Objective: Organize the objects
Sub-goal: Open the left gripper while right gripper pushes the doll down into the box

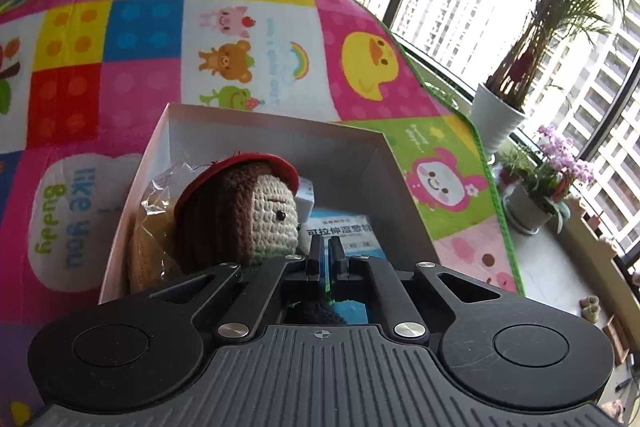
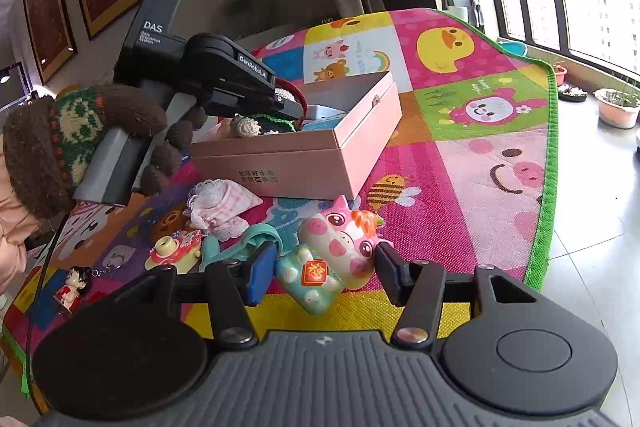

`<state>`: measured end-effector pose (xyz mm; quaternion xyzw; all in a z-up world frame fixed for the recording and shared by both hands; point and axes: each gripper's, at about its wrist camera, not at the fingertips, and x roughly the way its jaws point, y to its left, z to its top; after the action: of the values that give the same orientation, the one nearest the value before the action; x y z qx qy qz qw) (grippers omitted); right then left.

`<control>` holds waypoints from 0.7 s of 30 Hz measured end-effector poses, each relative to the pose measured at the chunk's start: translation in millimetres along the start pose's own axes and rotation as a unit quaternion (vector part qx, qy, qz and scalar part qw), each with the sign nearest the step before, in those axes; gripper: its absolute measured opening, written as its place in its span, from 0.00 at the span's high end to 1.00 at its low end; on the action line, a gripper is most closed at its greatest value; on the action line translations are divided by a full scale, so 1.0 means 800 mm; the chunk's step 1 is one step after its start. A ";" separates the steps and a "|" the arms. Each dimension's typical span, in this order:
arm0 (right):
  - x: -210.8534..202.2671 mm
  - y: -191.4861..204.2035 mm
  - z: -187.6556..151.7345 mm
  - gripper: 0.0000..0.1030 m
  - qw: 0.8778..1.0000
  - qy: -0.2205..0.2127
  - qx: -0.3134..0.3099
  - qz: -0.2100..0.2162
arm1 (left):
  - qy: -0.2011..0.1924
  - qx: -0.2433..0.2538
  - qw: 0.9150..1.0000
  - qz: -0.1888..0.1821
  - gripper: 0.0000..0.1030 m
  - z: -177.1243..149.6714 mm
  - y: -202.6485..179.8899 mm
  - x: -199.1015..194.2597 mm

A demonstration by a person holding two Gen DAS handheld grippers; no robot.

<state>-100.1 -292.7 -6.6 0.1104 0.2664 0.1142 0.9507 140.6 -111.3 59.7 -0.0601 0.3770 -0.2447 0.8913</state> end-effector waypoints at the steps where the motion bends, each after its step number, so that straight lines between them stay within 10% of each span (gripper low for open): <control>1: 0.000 -0.002 0.000 0.47 1.000 0.002 0.000 0.000 | -0.016 -0.014 1.000 -0.020 0.91 0.000 0.002 -0.013; 6: -0.001 -0.001 0.025 0.47 1.000 -0.002 -0.024 -0.003 | -0.114 -0.078 0.987 -0.083 0.87 -0.011 0.030 -0.113; 14: 0.048 0.046 0.211 0.47 0.994 -0.063 -0.078 0.040 | -0.147 -0.024 0.989 0.021 0.87 -0.101 0.074 -0.219; 17: 0.121 0.069 0.276 0.23 0.996 -0.028 -0.070 0.038 | -0.135 -0.039 0.988 0.057 0.86 -0.126 0.101 -0.241; 21: 0.189 0.071 0.296 0.21 0.999 0.041 -0.024 0.015 | -0.141 -0.060 0.985 0.076 0.86 -0.170 0.144 -0.278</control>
<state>142.6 -232.8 133.5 0.0871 0.3008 0.1388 0.9395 -42.3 107.0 73.0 -0.1182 0.2652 -0.1426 0.9463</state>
